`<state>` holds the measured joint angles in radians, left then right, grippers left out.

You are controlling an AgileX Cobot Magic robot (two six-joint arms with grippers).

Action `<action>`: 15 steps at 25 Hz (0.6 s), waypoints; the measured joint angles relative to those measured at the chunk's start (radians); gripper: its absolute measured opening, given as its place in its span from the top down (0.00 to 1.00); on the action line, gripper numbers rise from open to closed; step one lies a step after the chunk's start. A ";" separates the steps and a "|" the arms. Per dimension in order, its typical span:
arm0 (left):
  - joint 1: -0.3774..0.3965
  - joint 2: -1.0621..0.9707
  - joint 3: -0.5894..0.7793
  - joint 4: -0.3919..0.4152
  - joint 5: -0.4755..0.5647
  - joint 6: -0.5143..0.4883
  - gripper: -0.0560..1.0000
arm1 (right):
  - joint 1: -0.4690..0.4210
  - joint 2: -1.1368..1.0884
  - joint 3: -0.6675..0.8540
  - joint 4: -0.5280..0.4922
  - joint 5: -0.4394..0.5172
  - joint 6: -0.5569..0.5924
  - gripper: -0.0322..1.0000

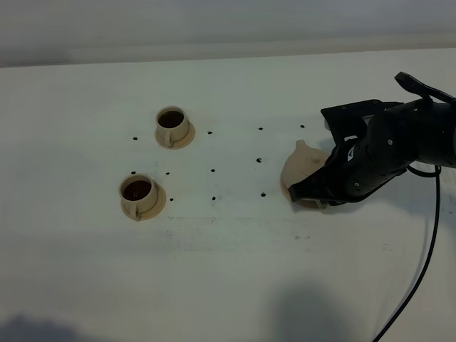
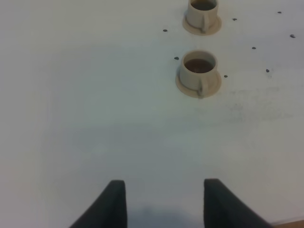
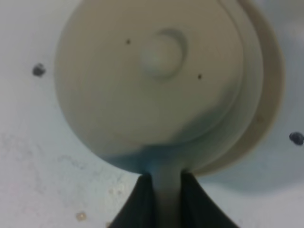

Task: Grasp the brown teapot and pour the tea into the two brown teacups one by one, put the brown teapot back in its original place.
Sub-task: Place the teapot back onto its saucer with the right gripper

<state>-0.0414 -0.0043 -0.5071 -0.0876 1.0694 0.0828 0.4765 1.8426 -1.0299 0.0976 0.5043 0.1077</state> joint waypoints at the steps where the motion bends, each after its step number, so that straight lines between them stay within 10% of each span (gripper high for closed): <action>1: 0.000 0.000 0.000 0.000 0.000 0.000 0.61 | 0.000 0.001 0.000 0.000 0.001 0.000 0.88; 15: 0.000 0.000 0.000 0.000 0.000 0.000 0.61 | 0.000 0.001 0.000 0.001 0.007 -0.013 0.79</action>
<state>-0.0414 -0.0043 -0.5071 -0.0876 1.0694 0.0828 0.4765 1.8438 -1.0299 0.0986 0.5113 0.0947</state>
